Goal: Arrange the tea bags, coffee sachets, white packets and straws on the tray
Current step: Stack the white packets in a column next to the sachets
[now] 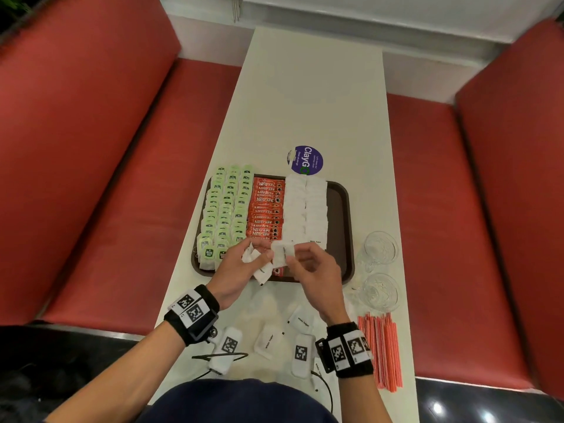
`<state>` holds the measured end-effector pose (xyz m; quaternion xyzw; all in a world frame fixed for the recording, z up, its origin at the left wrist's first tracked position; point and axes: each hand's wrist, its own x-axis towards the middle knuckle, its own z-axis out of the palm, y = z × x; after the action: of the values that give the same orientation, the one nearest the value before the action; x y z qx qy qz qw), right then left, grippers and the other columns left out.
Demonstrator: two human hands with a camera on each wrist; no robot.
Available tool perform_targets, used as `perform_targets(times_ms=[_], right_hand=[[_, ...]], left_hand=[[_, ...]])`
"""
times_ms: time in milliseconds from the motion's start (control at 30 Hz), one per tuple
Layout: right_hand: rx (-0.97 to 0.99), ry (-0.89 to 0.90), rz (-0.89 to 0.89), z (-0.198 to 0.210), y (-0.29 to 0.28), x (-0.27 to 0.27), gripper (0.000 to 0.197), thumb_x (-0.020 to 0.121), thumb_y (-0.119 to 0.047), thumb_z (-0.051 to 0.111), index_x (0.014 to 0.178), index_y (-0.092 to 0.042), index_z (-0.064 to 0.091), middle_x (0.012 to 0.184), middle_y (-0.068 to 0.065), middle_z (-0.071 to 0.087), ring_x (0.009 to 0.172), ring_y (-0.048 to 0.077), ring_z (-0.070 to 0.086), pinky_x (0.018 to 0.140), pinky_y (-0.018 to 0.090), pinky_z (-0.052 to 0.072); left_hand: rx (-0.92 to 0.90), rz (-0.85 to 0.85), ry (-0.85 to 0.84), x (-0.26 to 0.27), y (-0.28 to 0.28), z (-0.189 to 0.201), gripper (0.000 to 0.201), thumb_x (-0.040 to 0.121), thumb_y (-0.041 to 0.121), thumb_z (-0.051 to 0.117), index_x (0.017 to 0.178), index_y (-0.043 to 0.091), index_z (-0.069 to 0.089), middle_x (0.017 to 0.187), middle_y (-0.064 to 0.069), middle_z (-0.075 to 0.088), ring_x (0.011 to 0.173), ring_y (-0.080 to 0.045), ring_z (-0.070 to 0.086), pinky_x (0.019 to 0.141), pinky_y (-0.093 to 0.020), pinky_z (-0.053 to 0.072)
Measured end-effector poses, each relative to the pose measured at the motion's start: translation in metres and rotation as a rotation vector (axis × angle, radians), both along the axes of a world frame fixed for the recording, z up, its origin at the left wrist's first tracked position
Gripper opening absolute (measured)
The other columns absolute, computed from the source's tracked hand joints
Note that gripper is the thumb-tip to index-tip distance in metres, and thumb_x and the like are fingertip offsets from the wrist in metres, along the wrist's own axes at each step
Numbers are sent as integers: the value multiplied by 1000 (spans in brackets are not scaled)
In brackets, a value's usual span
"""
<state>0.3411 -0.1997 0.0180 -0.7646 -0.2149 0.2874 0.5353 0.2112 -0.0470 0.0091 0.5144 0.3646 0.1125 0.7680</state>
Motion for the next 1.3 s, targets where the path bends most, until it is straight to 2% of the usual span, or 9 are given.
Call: perform_targets(times_ms=[167, 333, 467, 600, 667, 800, 933, 1033, 1300], right_hand=[[68, -583, -38, -4, -5, -3, 16, 97, -10, 79, 110, -20, 81, 109, -5, 64, 91, 9, 69, 76, 24, 62], [51, -796, -10, -6, -8, -10, 17, 93, -3, 82, 107, -12, 82, 108, 1, 62, 91, 10, 62, 76, 15, 51], [108, -663, -12, -1, -8, -9, 23, 87, -4, 88, 105, -16, 82, 116, -2, 60, 102, 8, 67, 84, 21, 58], [205, -86, -129, 10, -11, -12, 22, 88, -10, 90, 106, -19, 83, 132, 3, 60, 111, 8, 73, 96, 26, 62], [230, 70, -154, 9, -15, -9, 16, 93, -11, 86, 107, -18, 82, 121, 5, 73, 107, 19, 77, 96, 37, 64], [281, 270, -147, 3, -20, -2, 16, 94, -2, 82, 109, -7, 78, 99, 27, 72, 94, 32, 78, 87, 36, 63], [196, 215, -327, -16, -26, 13, 16, 95, -7, 83, 107, -16, 78, 96, 9, 79, 96, 28, 78, 92, 43, 65], [47, 70, -467, -32, -25, 32, 20, 95, -12, 82, 104, -28, 76, 97, -2, 81, 92, 16, 79, 95, 38, 63], [-181, -122, -396, -72, -10, 52, 21, 97, -8, 77, 104, -27, 71, 99, -6, 74, 94, 12, 72, 95, 41, 62]], left_hand=[[-104, -78, 20, 1, 1, 6, 23, 109, 25, 63, 121, 8, 74, 93, -10, 68, 83, -17, 63, 69, -28, 49], [-70, -152, -5, 7, -4, 15, 46, 104, 35, 69, 120, -8, 64, 90, -10, 68, 84, -19, 62, 74, -31, 47], [46, -149, -6, 9, -3, 13, 32, 104, 20, 72, 109, -10, 63, 89, -14, 73, 85, -22, 68, 75, -33, 51], [185, -140, 28, 10, 0, 13, 20, 103, 18, 74, 105, -1, 68, 88, -6, 75, 81, -14, 70, 74, -28, 52], [287, -191, 74, 10, 2, 11, 14, 100, 25, 77, 102, 12, 72, 95, -5, 76, 85, -19, 69, 76, -30, 52], [338, -290, 87, 10, 1, 12, 13, 98, 25, 80, 106, 18, 73, 104, -8, 76, 90, -19, 70, 73, -31, 54], [276, -223, 60, 10, -2, 12, 9, 103, 24, 74, 107, 16, 75, 100, -8, 77, 94, -22, 74, 86, -35, 57], [148, -107, 80, 8, -3, 10, 17, 104, 30, 72, 108, 13, 72, 94, -12, 74, 86, -21, 71, 71, -37, 55], [-79, 27, 21, 5, 2, 11, 24, 101, 16, 74, 116, 0, 65, 112, -8, 68, 106, -24, 69, 81, -33, 59]])
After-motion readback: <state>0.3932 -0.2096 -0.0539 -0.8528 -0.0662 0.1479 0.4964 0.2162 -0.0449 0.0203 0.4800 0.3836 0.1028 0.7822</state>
